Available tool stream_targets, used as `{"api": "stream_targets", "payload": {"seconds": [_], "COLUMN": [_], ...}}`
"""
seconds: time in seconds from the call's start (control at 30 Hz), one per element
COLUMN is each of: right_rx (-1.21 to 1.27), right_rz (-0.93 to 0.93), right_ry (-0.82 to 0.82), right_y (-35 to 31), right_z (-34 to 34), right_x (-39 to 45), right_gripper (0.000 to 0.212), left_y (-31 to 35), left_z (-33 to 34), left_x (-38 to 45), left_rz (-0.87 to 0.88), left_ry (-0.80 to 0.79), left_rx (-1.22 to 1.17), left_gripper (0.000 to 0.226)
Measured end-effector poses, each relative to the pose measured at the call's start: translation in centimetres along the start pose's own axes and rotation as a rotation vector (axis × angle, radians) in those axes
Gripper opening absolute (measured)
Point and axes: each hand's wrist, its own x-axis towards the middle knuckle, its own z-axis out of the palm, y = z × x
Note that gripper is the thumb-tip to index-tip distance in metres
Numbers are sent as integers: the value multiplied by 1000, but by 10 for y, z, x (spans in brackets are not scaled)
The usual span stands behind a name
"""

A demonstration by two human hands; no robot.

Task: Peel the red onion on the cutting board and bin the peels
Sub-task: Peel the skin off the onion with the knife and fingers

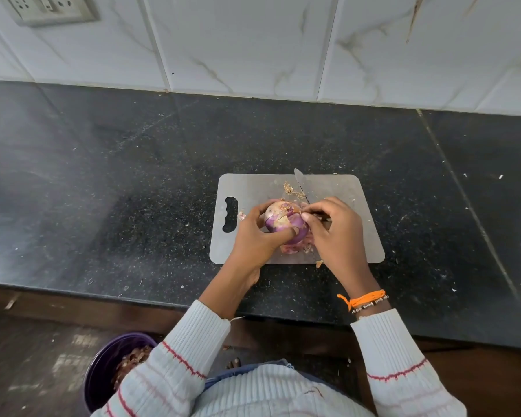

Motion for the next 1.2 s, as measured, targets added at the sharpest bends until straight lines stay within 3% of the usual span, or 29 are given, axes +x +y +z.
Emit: {"api": "stream_targets", "payload": {"seconds": [0.33,0.5,0.67,0.77,0.9,1.03,1.2], "right_rx": [-4,44,11,-7,-2,163,604], "right_rz": [-144,-140,-171,-106,-37,87,269], "right_ry": [-150,-170,-206,-152,-12,-3,-211], "right_y": [5,1,0,4,14,13,6], "right_z": [-7,-7,-5,-2,-2,-4,-12], "right_x": [0,1,-1,1,3,0,-4], "right_gripper": [7,8,8,8,11,19,18], "left_y": [4,3,1,2,1,1,6], "left_z": [-2,-3,-7,-7,1,2,1], "left_x": [3,2,6,4,1,4,5], "left_rz": [-157,-212,-153,-146,-130,-183,-244], "left_ry": [-177,-265,-232,-243,-202,-86,-47], "left_rx": [-22,-10,57,99,99,-43,-222], "left_gripper": [33,54,51,41,52,55,56]}}
